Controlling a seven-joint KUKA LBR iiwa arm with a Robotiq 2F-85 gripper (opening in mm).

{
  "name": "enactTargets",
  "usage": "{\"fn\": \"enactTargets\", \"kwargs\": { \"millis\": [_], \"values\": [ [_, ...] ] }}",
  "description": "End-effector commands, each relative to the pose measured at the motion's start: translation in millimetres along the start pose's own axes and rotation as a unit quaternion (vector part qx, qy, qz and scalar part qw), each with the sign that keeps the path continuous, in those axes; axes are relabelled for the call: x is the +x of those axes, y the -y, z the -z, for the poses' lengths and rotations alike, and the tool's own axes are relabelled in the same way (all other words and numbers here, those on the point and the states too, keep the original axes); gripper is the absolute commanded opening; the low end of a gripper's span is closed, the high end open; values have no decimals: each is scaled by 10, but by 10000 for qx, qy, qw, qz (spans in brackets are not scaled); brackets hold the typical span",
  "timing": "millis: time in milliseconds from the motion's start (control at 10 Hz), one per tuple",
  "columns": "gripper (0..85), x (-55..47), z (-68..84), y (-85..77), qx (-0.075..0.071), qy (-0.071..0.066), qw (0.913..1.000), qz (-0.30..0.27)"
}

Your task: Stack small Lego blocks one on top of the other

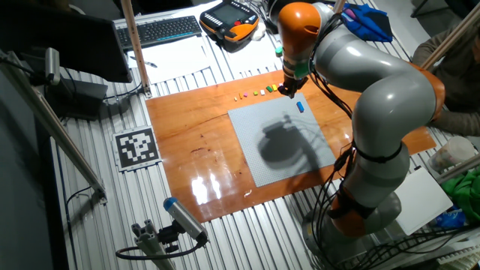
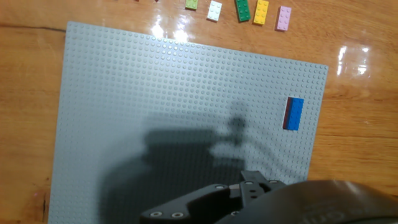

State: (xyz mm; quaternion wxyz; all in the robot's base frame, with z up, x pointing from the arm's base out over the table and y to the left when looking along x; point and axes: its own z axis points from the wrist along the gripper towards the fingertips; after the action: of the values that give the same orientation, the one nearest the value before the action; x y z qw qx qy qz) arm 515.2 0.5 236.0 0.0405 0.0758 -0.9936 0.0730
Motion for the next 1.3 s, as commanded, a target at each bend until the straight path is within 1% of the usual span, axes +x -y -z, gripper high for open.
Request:
{"fn": "enactTargets", "kwargs": {
  "millis": [0,100,200,300,400,600,700,800,900,1000,1100,1200],
  "values": [
    [0,0,-1,-1,-46,168,9997,-153],
    [0,0,-1,-1,-345,328,9985,-286],
    [0,0,-1,-1,-516,194,9981,-286],
    [0,0,-1,-1,-664,49,9970,-406],
    [0,0,-1,-1,-665,117,9963,-533],
    [0,0,-1,-1,-468,305,9958,-732],
    [0,0,-1,-1,-431,293,9957,-764],
    [0,0,-1,-1,-438,202,9961,-737],
    [0,0,-1,-1,-447,167,9965,-689],
    [0,0,-1,-1,-484,192,9962,-703],
    [0,-27,-14,2,-471,253,9961,-699],
    [0,-203,-94,9,-408,272,9964,-688]
  ]
}}
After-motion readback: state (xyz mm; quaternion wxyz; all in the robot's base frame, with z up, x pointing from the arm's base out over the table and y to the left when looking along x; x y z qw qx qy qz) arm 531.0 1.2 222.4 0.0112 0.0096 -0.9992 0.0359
